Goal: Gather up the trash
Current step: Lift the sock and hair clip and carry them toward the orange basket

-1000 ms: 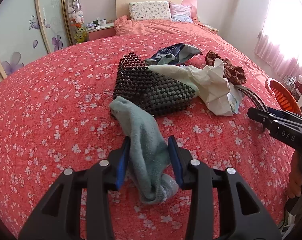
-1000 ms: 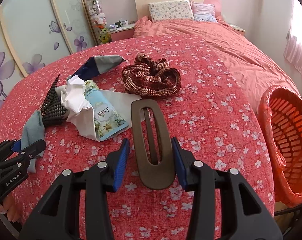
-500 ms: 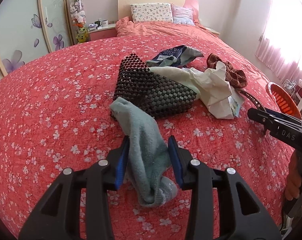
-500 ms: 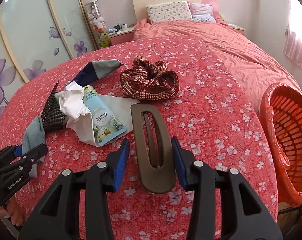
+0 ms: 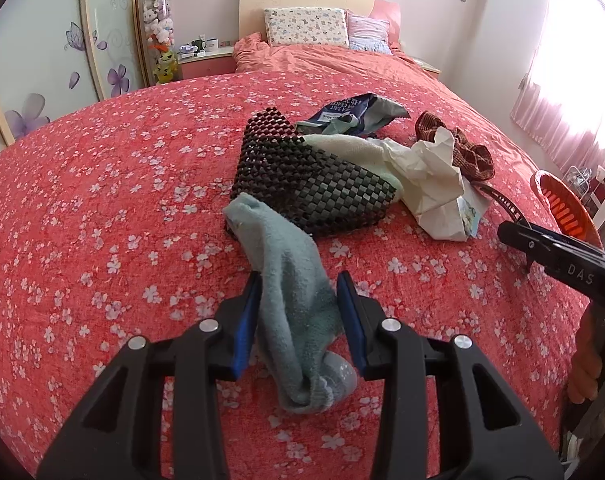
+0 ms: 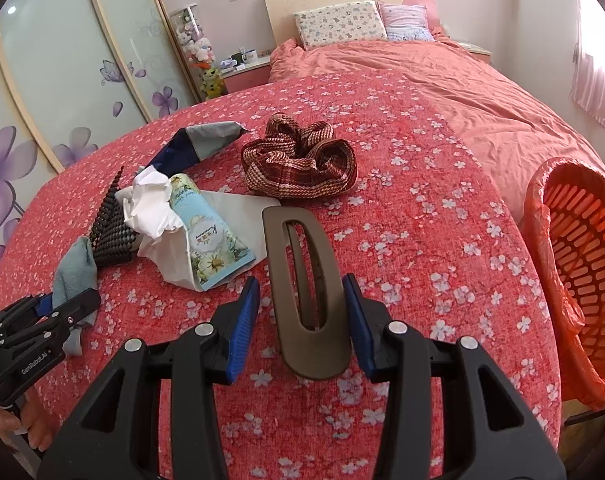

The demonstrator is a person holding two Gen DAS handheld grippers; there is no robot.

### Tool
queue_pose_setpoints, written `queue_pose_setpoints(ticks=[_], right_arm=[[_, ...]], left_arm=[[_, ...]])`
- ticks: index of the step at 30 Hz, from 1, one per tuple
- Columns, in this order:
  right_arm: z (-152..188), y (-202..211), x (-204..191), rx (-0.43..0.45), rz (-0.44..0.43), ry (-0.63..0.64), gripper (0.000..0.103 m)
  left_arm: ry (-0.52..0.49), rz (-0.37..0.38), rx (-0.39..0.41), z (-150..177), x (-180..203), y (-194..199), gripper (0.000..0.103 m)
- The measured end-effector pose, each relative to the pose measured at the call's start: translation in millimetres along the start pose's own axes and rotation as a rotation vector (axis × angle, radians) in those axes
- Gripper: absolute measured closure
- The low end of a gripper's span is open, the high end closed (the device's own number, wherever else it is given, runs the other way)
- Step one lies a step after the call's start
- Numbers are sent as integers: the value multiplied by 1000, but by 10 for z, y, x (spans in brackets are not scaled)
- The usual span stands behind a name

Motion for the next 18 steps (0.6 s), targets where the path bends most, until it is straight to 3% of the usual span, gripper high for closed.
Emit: queue_pose_setpoints(ticks=[3,5,18], right_arm=[[14,29,13,5,-5,-2,70],[28,42,15,7,-12,-10,70],[-97,589,-146,134,17,68,70]], left_arm=[[-6,1,2,34,-2,32,79],[6,24,-5,41,-2,47,89],[-7,63,74,-107,61,506,92]])
Point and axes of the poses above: each gripper's, at about its wrist camera, not at the fingertips, and y roughly against the way its jaws point, x to its right, z to its underside, the point moved 8 cm from there along -y, roughly the way its jaws point, and after that the axes turned 13 degrees about -z, right-handed, at the moved point
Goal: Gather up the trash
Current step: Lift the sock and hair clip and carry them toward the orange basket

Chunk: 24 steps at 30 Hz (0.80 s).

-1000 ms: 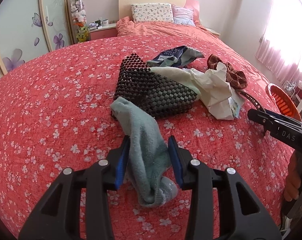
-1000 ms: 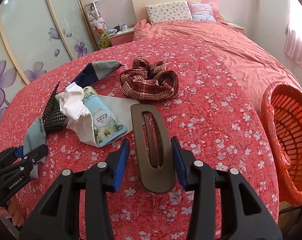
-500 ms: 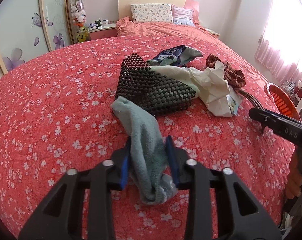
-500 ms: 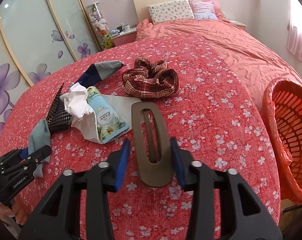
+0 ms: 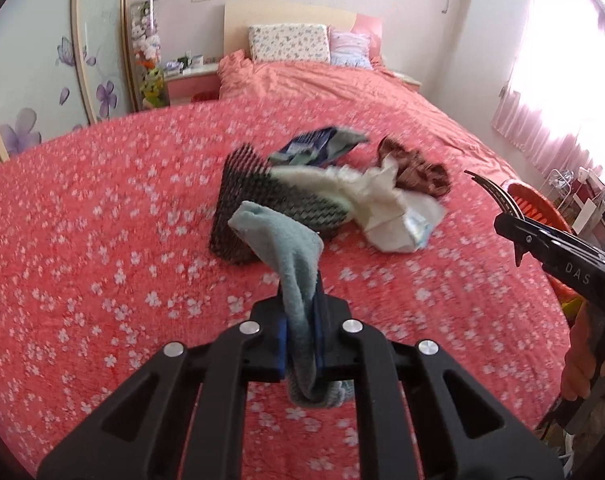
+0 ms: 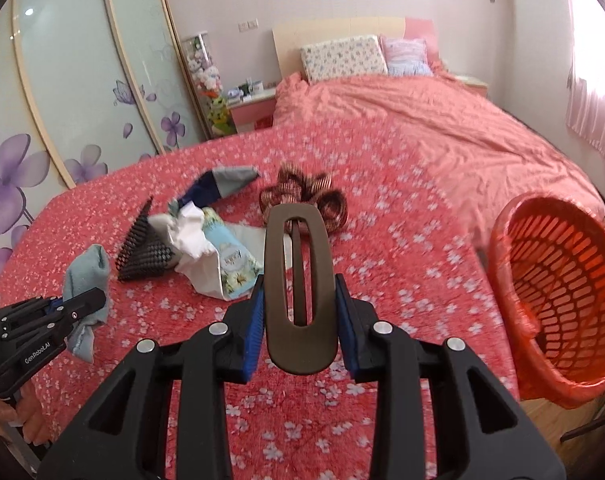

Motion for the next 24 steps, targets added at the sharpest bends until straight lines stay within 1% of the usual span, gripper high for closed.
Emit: queue_pose_setpoints(ticks=[5,8,15,20,24], right_arm=[[-157,286,-20,76,23,24,70],[-229,457,-8,119,47,41,70],[-324,852,97,210,108,68,70],[-341,1072,283,254,148,54,70],[-325,1233,547,279,183,16,70]], left_arm=[[-15,23,65,-212,141,286,92],[-26,46,101,-341,289,456,92],[-55,99,154,-516,670,677,92],[-85,149,172,-584,1049,765,92],[-104,197,180,-637,1369,811,92]])
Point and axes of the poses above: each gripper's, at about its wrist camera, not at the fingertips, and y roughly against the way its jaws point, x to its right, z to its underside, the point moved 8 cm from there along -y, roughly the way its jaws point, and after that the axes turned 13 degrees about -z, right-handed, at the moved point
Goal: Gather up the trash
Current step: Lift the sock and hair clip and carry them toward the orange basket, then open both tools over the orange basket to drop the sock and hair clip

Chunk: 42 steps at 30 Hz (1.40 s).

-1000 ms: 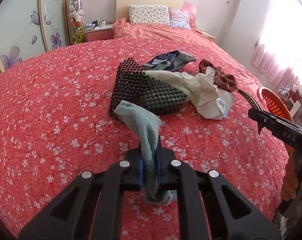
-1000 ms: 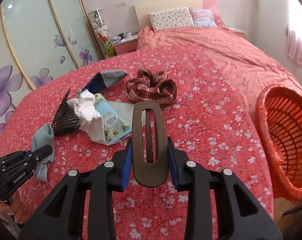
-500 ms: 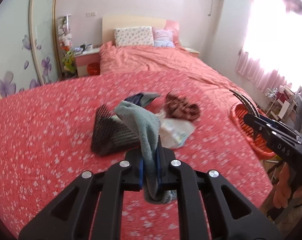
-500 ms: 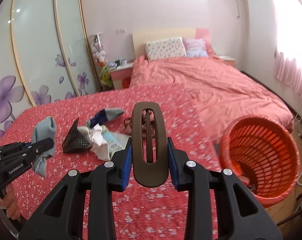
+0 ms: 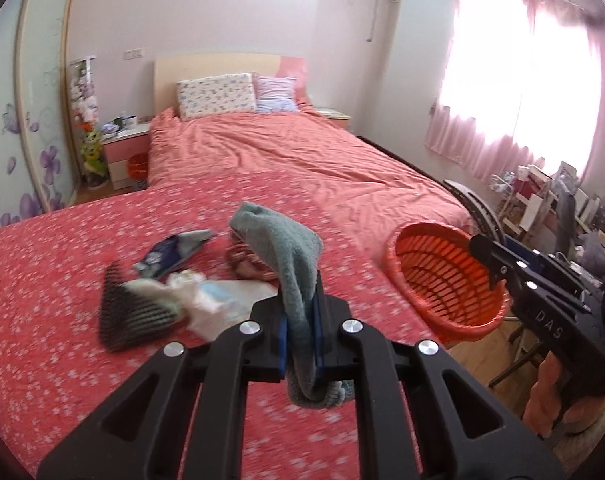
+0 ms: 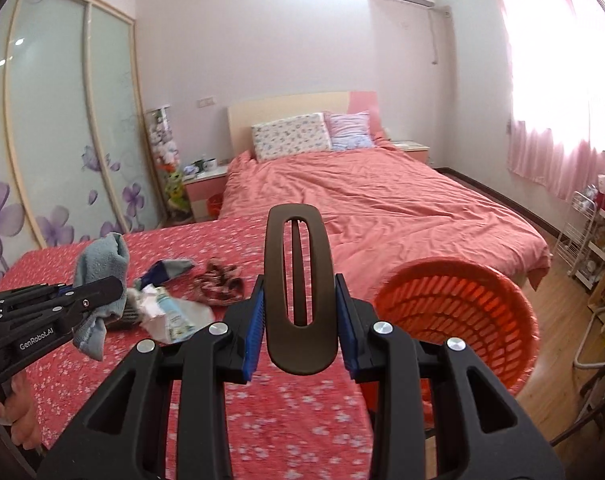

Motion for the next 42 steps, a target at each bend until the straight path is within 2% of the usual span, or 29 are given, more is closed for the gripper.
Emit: queue_pose_setpoints(ticks=[13,20,24,27,29,30,31,34,42], right_arm=[[-7,221,969,45,114,-118,70],[91,169,1405,34,130,-216,70],[88,119,1618,32,131,-260,70],[91,80,1768,33,121,-293,70],[105,44,1854,28,103,-314,70],[118,21,1896,24,103,-328,67],[136,-4,1932,18,101,-340,61],[210,2,1985,13,118,-361,55],[257,94,1889,-2,151,-338,52]], left_arm=[[-103,165,18,-278,1263,-226,92],[-178,245,-21,-240,1995,-525,92],[-209,266,-53,-196,2303,-764,92],[-218,267,-84,-146,2431,-956,90],[-213,263,-115,-103,2489,-1120,76],[-209,252,-125,-89,2514,-1192,61],[-206,243,-131,-85,2492,-1234,54],[-209,202,-161,-17,2439,-1396,54],[-174,113,-165,46,1973,-1428,50]])
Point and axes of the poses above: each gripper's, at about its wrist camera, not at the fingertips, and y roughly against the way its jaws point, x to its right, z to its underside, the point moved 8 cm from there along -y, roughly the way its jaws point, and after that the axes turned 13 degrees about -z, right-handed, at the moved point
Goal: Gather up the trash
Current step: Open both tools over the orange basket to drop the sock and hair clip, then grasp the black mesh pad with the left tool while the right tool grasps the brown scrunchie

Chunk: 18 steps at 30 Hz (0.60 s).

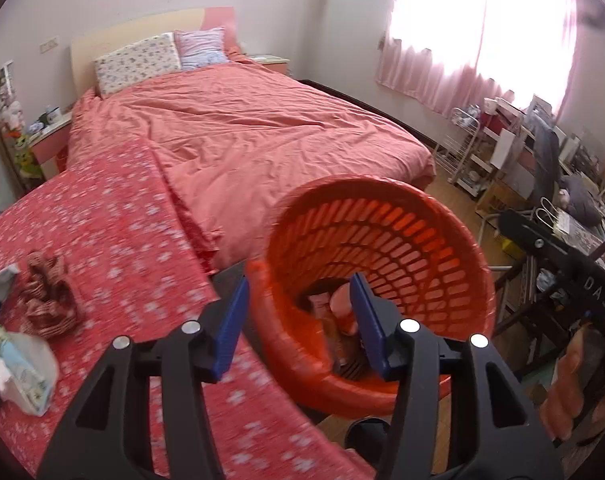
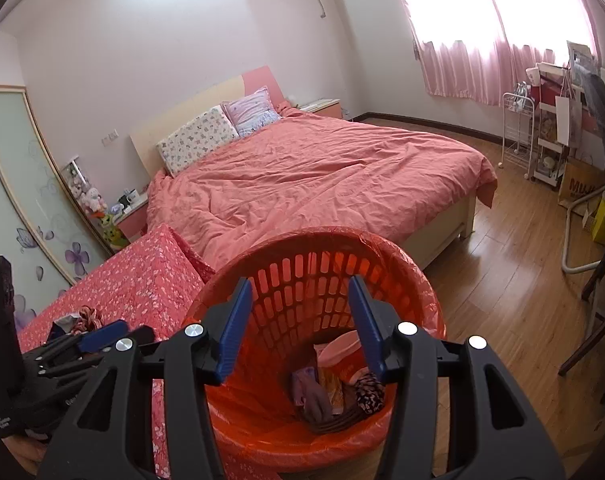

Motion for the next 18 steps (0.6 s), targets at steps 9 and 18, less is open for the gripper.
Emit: queue_pose_setpoints(ticks=[9,18], right_arm=[[22,14,-338,-9,5,107,46],[339,-126,-941,-83,-44,227,46]], left_arm=[[36,-149,49,273,-807,361,39],[160,-349,44,740,-2163,685,36]])
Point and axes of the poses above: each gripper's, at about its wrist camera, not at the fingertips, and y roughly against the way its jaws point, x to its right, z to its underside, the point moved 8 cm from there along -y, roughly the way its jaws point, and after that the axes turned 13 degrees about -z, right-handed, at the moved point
